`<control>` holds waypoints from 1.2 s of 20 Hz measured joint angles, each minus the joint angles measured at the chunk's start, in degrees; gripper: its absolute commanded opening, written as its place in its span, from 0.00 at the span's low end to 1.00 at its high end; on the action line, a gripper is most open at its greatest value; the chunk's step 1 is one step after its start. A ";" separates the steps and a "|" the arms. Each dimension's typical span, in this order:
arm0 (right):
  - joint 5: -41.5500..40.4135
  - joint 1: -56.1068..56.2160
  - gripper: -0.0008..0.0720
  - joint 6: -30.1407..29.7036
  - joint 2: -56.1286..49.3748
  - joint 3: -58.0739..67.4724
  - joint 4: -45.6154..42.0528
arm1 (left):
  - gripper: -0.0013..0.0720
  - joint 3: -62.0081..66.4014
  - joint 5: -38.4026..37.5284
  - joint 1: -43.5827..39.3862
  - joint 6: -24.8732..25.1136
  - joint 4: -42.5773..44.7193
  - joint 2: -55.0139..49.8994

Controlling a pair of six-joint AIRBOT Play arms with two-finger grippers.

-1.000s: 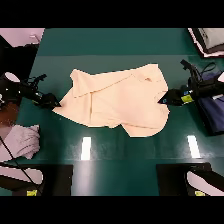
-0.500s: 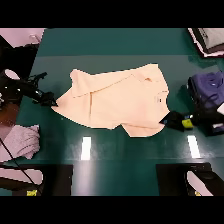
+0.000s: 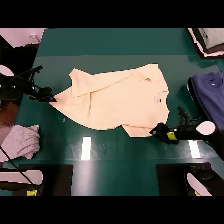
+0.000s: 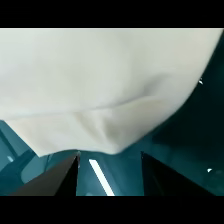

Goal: Fold the shirts.

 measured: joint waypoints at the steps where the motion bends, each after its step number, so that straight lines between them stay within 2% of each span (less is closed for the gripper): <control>1: -1.81 0.98 0.59 0.66 -1.38 -0.11 0.74 | 0.05 0.00 -0.02 0.02 -0.04 0.00 0.04; 2: -3.58 2.01 0.51 1.03 -2.64 0.04 1.51 | 0.05 0.00 -0.07 0.02 -0.11 -0.02 0.09; 3: -5.16 3.02 0.39 1.36 -4.17 0.46 1.73 | 0.05 0.00 -0.15 0.00 -0.11 -0.02 0.11; 4: -6.51 3.93 0.36 1.62 -5.60 1.03 1.66 | 0.05 0.00 -0.17 0.02 -0.11 -0.04 0.11; 6: -8.52 5.55 0.05 1.64 -8.17 2.71 1.16 | 0.05 0.00 -0.42 0.00 -0.11 -0.07 0.11; 10: -8.22 6.56 0.03 -0.68 -10.62 7.04 0.02 | 0.05 0.11 -0.81 0.00 -0.09 -0.04 1.16; 15: -3.04 1.53 0.03 -3.10 -4.46 18.36 -4.28 | 0.05 4.17 1.16 0.00 -1.38 -0.02 7.30; 18: -0.83 -5.38 0.03 -5.62 -0.52 29.33 -6.27 | 0.05 11.10 2.19 0.00 -4.13 -0.94 12.09; 24: 3.93 -18.08 0.03 -13.27 2.43 59.28 -6.95 | 0.05 30.58 5.81 -0.04 -8.15 -4.24 23.39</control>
